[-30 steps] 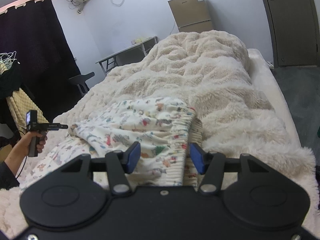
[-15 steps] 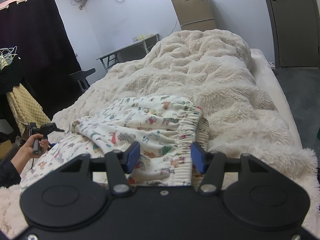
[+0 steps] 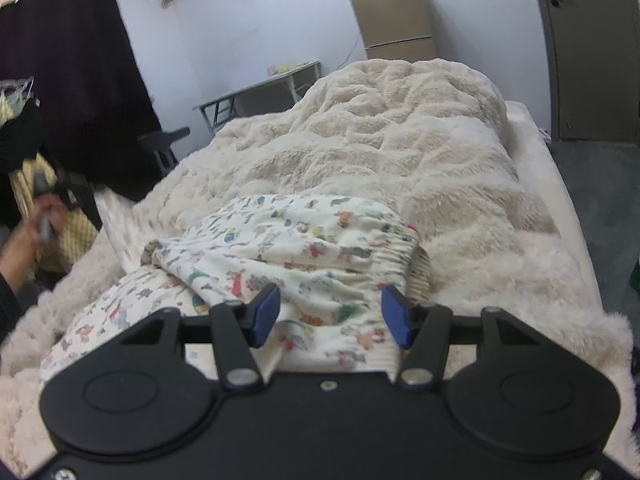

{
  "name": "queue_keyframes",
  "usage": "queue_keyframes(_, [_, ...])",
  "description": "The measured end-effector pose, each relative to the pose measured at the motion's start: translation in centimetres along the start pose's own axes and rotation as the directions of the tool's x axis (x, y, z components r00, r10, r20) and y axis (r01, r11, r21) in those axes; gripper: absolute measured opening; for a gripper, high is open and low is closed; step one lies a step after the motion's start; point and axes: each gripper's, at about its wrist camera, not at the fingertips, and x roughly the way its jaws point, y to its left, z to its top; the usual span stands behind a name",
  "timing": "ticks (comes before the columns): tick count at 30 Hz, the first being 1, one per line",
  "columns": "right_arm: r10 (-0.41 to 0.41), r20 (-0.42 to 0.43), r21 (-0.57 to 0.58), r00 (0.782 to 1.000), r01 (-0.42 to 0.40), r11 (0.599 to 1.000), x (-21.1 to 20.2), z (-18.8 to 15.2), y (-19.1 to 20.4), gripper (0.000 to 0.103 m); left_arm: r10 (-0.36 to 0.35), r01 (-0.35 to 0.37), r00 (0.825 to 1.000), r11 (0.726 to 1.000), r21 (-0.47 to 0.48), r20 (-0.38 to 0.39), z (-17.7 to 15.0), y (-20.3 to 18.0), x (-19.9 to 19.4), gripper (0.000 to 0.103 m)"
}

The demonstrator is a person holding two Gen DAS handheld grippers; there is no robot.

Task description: Fold clothes

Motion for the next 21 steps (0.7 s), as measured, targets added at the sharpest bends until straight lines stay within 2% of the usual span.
queue_keyframes(4, [0.017,-0.018,-0.189,1.0,-0.02,0.982,1.4,2.7,4.3,0.056,0.001,-0.002,1.0,0.999,0.033,0.029,1.5,-1.7,-0.9,0.001])
queue_keyframes(8, [0.08,-0.095,-0.339,0.992,-0.108,0.934,4.6,4.8,9.3,0.058,0.021,-0.022,0.999,0.999,0.033,0.028,1.8,-1.5,-0.4,0.001])
queue_keyframes(13, [0.149,-0.254,-0.443,0.956,-0.252,0.86,11.3,5.7,15.8,0.056,0.046,-0.046,0.999,0.999,0.024,0.002,1.3,-1.1,0.1,0.001])
queue_keyframes(14, [0.142,-0.275,-0.456,0.951,-0.259,0.851,12.7,5.8,16.8,0.055,0.05,-0.05,0.999,0.998,0.028,-0.004,1.2,-1.1,0.5,0.001])
queue_keyframes(15, [0.133,-0.293,-0.461,0.947,-0.262,0.848,13.9,5.9,17.9,0.047,0.052,-0.052,0.999,0.998,0.032,-0.009,1.1,-1.2,0.8,0.001])
queue_keyframes(16, [0.132,-0.304,-0.454,0.943,-0.266,0.85,14.7,6.2,18.3,0.027,0.052,-0.051,0.999,0.998,0.036,-0.012,1.1,-1.3,1.1,0.001])
queue_keyframes(18, [0.142,-0.335,-0.4,0.931,-0.277,0.874,16.8,7.4,18.6,0.002,0.049,-0.048,0.999,0.998,0.048,-0.018,1.2,-1.8,1.9,0.001])
queue_keyframes(21, [0.153,-0.282,-0.353,0.947,-0.251,0.901,16.9,9.6,17.7,0.001,0.017,-0.018,1.0,0.998,0.06,0.014,2.6,-2.9,2.0,0.001])
